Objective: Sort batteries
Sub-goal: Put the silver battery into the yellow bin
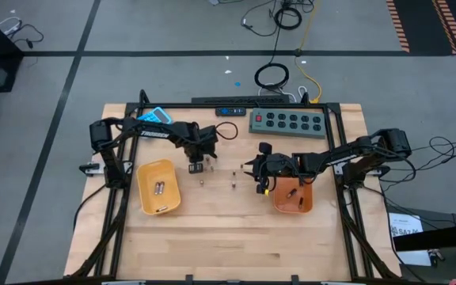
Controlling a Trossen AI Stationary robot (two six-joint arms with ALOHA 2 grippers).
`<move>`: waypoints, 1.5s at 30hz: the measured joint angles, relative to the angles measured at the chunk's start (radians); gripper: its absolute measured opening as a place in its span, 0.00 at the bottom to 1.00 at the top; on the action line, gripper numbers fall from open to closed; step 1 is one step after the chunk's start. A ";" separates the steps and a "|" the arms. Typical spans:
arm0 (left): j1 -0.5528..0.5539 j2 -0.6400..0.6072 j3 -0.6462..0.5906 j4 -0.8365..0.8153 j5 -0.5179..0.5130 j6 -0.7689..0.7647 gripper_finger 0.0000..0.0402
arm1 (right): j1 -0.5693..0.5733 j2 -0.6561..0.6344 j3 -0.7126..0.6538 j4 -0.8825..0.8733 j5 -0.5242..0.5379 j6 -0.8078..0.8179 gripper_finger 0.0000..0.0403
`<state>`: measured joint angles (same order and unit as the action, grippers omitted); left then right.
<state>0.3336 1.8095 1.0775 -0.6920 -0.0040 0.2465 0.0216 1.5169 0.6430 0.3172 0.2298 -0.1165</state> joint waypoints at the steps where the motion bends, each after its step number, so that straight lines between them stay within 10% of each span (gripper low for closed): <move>1: 0.000 -0.002 0.000 -0.007 -0.008 0.002 0.13 | 0.000 0.000 0.000 0.000 0.000 0.000 0.33; 26: -0.211 -0.498 0.018 -0.413 -0.055 -0.418 0.13 | 0.000 0.000 0.000 0.007 0.000 0.026 0.33; 42: -0.411 -0.577 -0.350 -0.341 0.064 -0.830 0.14 | 0.000 0.000 0.000 0.007 0.000 0.027 0.33; 45: -0.423 -0.577 -0.372 -0.330 0.060 -0.877 0.29 | 0.000 0.000 0.000 0.008 0.000 0.030 0.33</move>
<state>-0.0896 1.2326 0.7059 -1.0218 0.0565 -0.6307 0.0216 1.5169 0.6426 0.3256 0.2302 -0.0870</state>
